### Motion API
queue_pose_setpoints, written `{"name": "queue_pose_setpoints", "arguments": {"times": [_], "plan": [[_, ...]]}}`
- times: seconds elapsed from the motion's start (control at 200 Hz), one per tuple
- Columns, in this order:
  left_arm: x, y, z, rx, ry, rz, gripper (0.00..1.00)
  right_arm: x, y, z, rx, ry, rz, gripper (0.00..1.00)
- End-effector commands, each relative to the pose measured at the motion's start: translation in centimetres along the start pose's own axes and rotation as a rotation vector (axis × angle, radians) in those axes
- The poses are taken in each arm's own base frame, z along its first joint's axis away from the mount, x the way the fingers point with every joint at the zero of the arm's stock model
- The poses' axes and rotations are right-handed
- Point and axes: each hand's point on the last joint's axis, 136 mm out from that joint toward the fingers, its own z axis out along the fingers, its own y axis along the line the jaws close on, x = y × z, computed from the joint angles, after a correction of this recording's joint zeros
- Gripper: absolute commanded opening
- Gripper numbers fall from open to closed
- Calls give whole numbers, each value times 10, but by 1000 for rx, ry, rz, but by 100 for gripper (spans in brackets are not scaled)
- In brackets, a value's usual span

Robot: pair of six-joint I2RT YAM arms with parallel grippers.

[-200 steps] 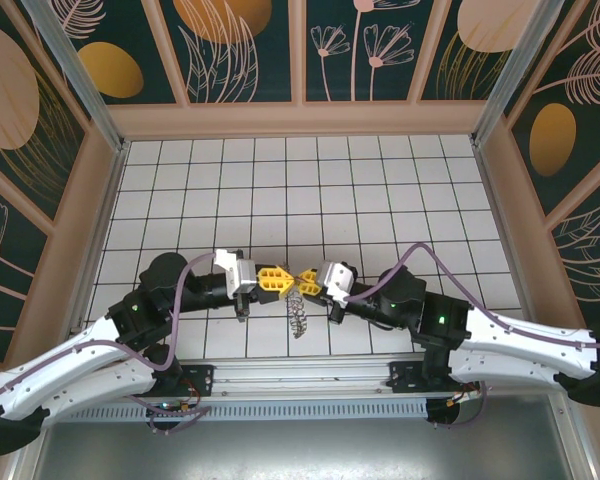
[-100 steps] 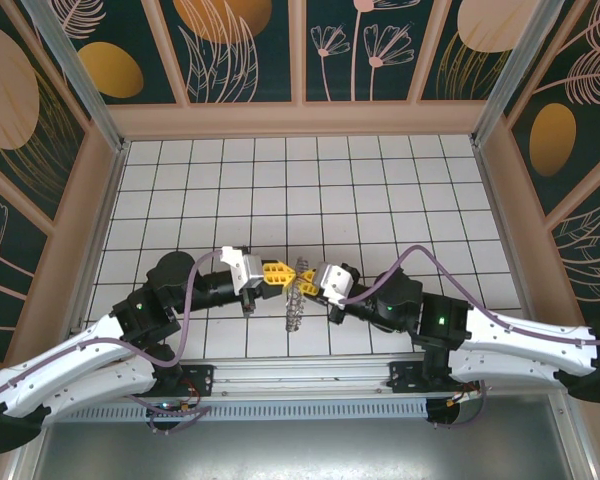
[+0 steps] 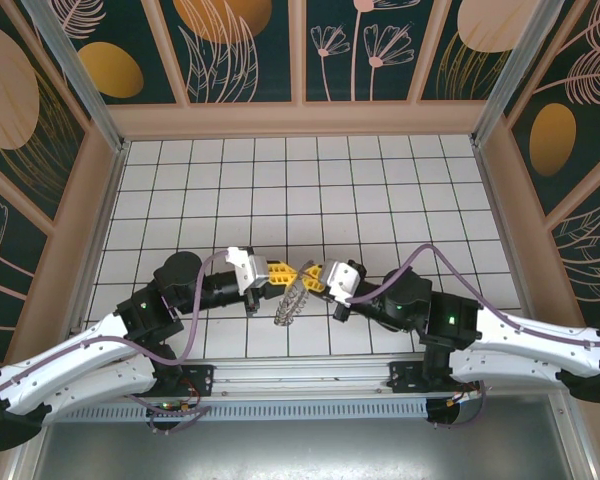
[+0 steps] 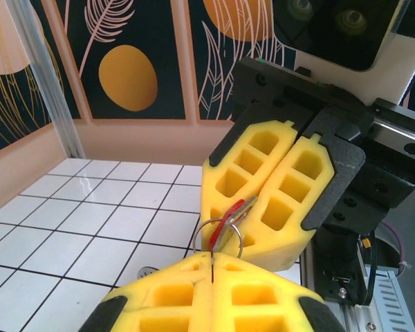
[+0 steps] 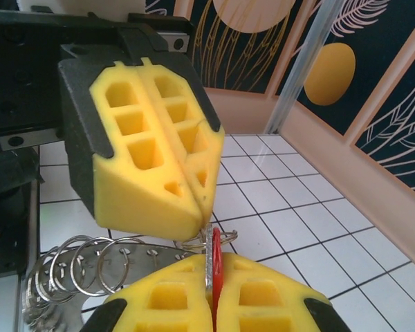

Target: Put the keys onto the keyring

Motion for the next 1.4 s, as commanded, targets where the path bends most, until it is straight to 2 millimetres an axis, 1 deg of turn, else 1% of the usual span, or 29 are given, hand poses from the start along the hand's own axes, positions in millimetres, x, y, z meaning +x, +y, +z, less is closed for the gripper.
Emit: {"name": "queue_pose_setpoints", "arguments": {"times": [0.0,0.06,0.135,0.185,0.2,0.22,0.23,0.24,0.325,0.38,0.455,0.51,0.556,0.561,0.666,0.781,0.941,1.046,1.111,1.176,1.196,1.296,1.396], "plan": [[6,2,1,-11,6,-4,27,-27,-17,-3,70,-35,1,0],[8,5,0,-24,6,-12,38,-23,-20,0,83,-3,0,0],[11,11,-2,-68,9,-26,45,-17,-25,4,109,39,6,0],[12,21,-5,-131,2,-49,51,-12,-30,7,124,75,15,0],[12,25,-6,-158,0,-58,59,-11,-31,8,125,84,19,0],[12,30,-8,-186,-7,-68,91,-9,-33,9,128,97,24,0],[12,32,-9,-199,-10,-72,97,-8,-34,10,130,104,25,0],[12,33,-10,-210,-14,-72,98,-8,-36,11,131,109,29,0],[16,47,-20,-303,-43,-108,99,-1,-46,17,146,162,52,0],[25,57,-26,-373,-45,-134,99,6,-54,22,154,202,76,0],[43,74,-38,-496,-34,-181,99,16,-65,31,162,257,121,0],[54,81,-47,-562,-34,-216,99,26,-71,38,165,298,145,0],[59,84,-53,-589,-51,-248,99,34,-74,46,162,331,166,0],[63,84,-53,-592,-48,-252,99,34,-75,46,164,332,169,0],[75,86,-63,-628,-100,-316,99,50,-84,68,162,403,206,0],[91,94,-71,-699,-93,-351,99,63,-95,96,161,474,216,0],[97,96,-75,-721,-73,-339,99,75,-112,138,146,534,228,0],[98,105,-92,-810,-80,-339,98,77,-125,164,138,535,240,0],[98,107,-100,-838,-94,-340,99,79,-134,178,131,530,249,0],[97,107,-106,-852,-107,-340,99,87,-144,191,142,538,256,0],[96,107,-109,-854,-114,-341,99,88,-142,196,119,534,266,0],[93,105,-117,-856,-140,-349,98,98,-149,210,106,540,278,0],[93,104,-122,-860,-149,-364,99,107,-156,215,107,533,297,0]]}}
